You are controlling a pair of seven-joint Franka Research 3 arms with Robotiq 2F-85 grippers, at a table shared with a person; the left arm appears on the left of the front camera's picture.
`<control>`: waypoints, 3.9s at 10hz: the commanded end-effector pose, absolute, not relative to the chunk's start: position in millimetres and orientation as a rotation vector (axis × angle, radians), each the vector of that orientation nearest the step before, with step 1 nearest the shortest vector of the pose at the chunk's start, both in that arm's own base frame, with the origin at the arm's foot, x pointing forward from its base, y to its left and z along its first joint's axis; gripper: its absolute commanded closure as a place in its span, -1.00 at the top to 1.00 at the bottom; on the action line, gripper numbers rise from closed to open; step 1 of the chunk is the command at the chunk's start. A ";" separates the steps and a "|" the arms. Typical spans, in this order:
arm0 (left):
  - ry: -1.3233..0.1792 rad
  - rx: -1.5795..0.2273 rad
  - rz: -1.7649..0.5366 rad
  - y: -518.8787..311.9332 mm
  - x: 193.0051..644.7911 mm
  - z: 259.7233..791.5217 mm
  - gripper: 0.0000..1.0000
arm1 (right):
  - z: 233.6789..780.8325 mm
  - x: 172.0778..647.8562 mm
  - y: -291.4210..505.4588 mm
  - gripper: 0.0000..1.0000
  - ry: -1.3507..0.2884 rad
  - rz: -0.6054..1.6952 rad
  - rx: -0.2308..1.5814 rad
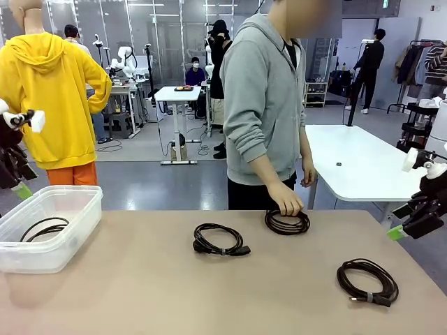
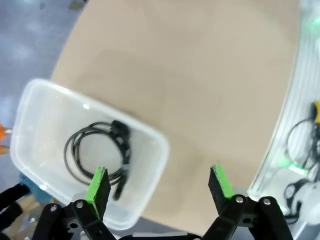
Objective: Organize and store the cables.
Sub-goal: Place the Power Cable into the Organizing box.
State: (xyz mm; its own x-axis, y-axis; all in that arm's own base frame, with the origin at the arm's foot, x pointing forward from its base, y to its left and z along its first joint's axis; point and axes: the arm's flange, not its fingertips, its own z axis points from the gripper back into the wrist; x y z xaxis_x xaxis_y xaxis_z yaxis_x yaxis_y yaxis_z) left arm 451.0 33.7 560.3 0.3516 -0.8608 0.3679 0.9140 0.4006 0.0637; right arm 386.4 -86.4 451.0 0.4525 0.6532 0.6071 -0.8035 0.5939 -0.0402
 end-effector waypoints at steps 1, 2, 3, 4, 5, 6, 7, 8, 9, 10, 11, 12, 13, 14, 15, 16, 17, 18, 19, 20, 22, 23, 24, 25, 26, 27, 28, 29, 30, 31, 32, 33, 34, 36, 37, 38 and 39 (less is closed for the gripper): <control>-0.509 -0.263 -1.043 23.0 406.2 547.1 1.00 | 452.1 387.6 -87.0 1.00 -0.616 0.918 0.276; -0.562 -0.299 -0.967 21.2 390.8 536.1 1.00 | 452.1 387.6 -87.0 1.00 -0.616 0.918 0.276; -0.613 -0.334 -0.923 18.9 377.5 521.9 1.00 | 452.1 387.6 -87.0 1.00 -0.616 0.918 0.276; -0.634 -0.351 -0.895 18.8 369.2 507.9 1.00 | 452.1 387.6 -87.0 1.00 -0.616 0.918 0.276; -0.657 -0.370 -0.906 21.9 365.0 499.8 1.00 | 452.1 387.6 -87.0 1.00 -0.616 0.918 0.276; -0.682 -0.393 -0.932 27.0 369.8 496.2 1.00 | 452.1 387.6 -87.0 1.00 -0.616 0.918 0.276; -0.592 -0.372 -0.902 26.5 367.5 507.5 1.00 | 452.1 387.6 -87.0 1.00 -0.616 0.918 0.276; -0.592 -0.372 -0.902 26.5 367.5 507.5 1.00 | 452.1 387.6 -87.0 1.00 -0.616 0.918 0.276; -0.592 -0.372 -0.902 26.5 367.5 507.5 1.00 | 452.1 387.6 -87.0 1.00 -0.616 0.918 0.276; -0.592 -0.372 -0.902 26.5 367.5 507.5 1.00 | 452.1 387.6 -87.0 1.00 -0.616 0.918 0.276; -0.592 -0.372 -0.902 26.5 367.5 507.5 1.00 | 452.1 387.6 -87.0 1.00 -0.616 0.918 0.276; -0.592 -0.372 -0.902 26.5 367.5 507.5 1.00 | 452.1 387.6 -87.0 1.00 -0.616 0.918 0.276; -0.592 -0.372 -0.902 26.5 367.5 507.5 1.00 | 452.1 387.6 -87.0 1.00 -0.616 0.918 0.276; -0.618 -0.374 -0.907 27.5 365.1 503.4 1.00 | 452.1 387.6 -87.0 1.00 -0.616 0.918 0.276; -0.583 -0.326 -0.939 -6.4 386.2 513.3 1.00 | 452.1 387.6 -87.0 1.00 -0.616 0.918 0.276; -0.561 -0.296 -0.955 -48.6 406.8 523.3 1.00 | 452.1 387.6 -87.0 1.00 -0.616 0.918 0.276; -0.539 -0.277 -1.008 -87.2 422.3 528.2 1.00 | 452.1 387.6 -87.0 1.00 -0.616 0.918 0.276; -0.508 -0.271 -1.059 -123.4 432.3 531.6 1.00 | 452.1 387.6 -87.0 1.00 -0.616 0.918 0.276; -0.498 -0.202 -1.089 -162.9 442.8 534.0 1.00 | 452.1 387.6 -87.0 1.00 -0.616 0.918 0.276; -0.458 -0.172 -1.145 -196.4 454.7 531.1 1.00 | 452.1 387.6 -87.0 1.00 -0.616 0.918 0.276; -0.397 -0.041 -1.234 -266.1 474.6 523.1 1.00 | 452.1 387.6 -87.0 1.00 -0.616 0.918 0.276; -0.393 -0.001 -1.274 -294.7 481.2 518.0 1.00 | 452.1 387.6 -87.0 1.00 -0.616 0.918 0.276; -0.388 0.064 -1.311 -319.4 487.0 509.8 1.00 | 452.1 387.6 -87.0 1.00 -0.616 0.918 0.276; -0.383 0.079 -1.336 -333.9 487.1 502.6 1.00 | 452.1 387.6 -87.0 1.00 -0.616 0.918 0.276; -0.367 0.078 -1.337 -342.0 486.8 495.4 1.00 | 452.1 387.6 -87.0 1.00 -0.616 0.918 0.276; -0.368 0.060 -1.341 -342.8 485.5 491.1 1.00 | 452.1 387.6 -87.0 1.00 -0.616 0.918 0.276; -0.371 0.041 -1.349 -333.8 480.8 493.0 1.00 | 452.1 387.6 -87.0 1.00 -0.616 0.918 0.276; -0.358 0.062 -1.362 -343.7 483.3 490.0 1.00 | 452.1 387.6 -87.0 1.00 -0.616 0.918 0.276; -0.358 0.062 -1.362 -343.7 483.3 490.0 1.00 | 452.1 387.6 -87.0 1.00 -0.616 0.918 0.276; -0.358 0.062 -1.362 -343.7 483.3 490.0 1.00 | 452.1 387.6 -87.0 1.00 -0.616 0.918 0.276; -0.354 0.059 -1.361 -343.9 483.8 488.1 1.00 | 452.1 387.6 -87.0 1.00 -0.616 0.918 0.276; -0.274 0.083 -1.503 -358.0 483.9 485.9 1.00 | 452.1 387.6 -87.0 1.00 -0.616 0.918 0.276; -0.191 0.086 -1.608 -385.3 498.3 477.2 1.00 | 452.1 387.6 -87.0 1.00 -0.616 0.918 0.276; -0.088 0.101 -1.641 -419.0 527.7 458.8 1.00 | 452.1 387.6 -87.0 1.00 -0.616 0.918 0.276; -0.058 0.087 -1.661 -426.8 538.8 451.4 1.00 | 452.1 387.6 -87.0 1.00 -0.616 0.918 0.276; -0.019 0.086 -1.644 -431.9 552.1 440.4 1.00 | 452.1 387.6 -87.0 1.00 -0.616 0.918 0.276; -0.016 0.052 -1.654 -436.5 565.6 428.9 1.00 | 452.1 387.6 -87.0 1.00 -0.616 0.918 0.276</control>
